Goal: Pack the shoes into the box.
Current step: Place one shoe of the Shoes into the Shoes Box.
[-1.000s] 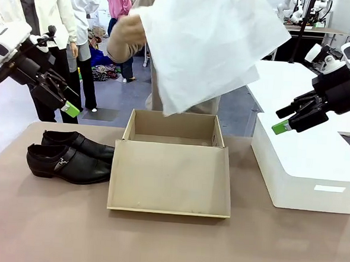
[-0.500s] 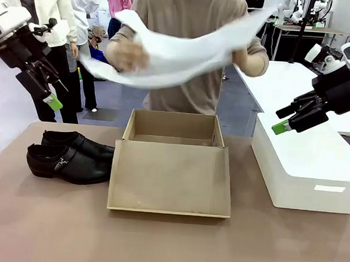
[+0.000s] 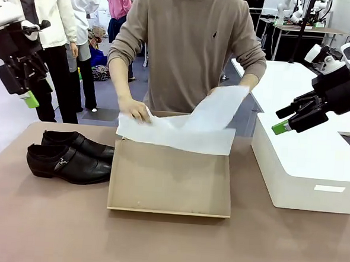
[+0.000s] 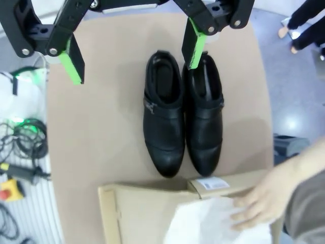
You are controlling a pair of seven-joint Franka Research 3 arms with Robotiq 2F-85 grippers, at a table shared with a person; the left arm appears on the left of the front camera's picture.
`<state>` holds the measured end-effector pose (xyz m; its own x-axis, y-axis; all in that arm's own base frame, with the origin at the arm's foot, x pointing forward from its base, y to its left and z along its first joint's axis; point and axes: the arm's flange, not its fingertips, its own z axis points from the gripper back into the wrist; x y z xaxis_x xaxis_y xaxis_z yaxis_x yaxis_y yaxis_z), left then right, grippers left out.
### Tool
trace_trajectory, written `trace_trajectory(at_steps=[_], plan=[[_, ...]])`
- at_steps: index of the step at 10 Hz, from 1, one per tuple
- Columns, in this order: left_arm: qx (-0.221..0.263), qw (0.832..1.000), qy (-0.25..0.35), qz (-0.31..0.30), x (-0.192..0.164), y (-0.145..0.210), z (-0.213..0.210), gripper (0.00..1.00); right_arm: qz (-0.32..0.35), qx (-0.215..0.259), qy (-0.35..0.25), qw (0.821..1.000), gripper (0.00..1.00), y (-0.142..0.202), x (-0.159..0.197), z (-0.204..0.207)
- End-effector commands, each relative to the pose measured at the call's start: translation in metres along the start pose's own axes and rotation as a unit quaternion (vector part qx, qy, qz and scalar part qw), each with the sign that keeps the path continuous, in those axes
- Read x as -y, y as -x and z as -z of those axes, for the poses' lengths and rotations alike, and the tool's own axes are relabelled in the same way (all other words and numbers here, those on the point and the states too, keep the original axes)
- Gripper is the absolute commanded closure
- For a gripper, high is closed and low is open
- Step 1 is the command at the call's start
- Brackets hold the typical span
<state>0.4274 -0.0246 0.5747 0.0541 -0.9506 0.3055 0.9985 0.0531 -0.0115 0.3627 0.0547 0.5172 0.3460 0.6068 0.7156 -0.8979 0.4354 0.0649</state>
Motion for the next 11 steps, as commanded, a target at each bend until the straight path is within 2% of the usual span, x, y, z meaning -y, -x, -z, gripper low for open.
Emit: trace_trajectory(at_steps=[1, 9, 11], plan=[[-0.037, 0.999, 0.017, 0.024, -0.010, 0.008, -0.005, 0.00, -0.013, 0.016, -0.005, 1.000, 0.00, -0.001, 0.004, 0.002], [-0.028, 0.999, 0.012, 0.012, -0.008, 0.008, 0.002, 0.00, -0.013, 0.016, -0.005, 1.000, 0.00, -0.001, 0.004, 0.002], [-0.042, 0.999, 0.014, 0.032, -0.021, 0.013, 0.006, 0.00, -0.013, 0.016, -0.005, 1.000, 0.00, -0.001, 0.004, 0.002]])
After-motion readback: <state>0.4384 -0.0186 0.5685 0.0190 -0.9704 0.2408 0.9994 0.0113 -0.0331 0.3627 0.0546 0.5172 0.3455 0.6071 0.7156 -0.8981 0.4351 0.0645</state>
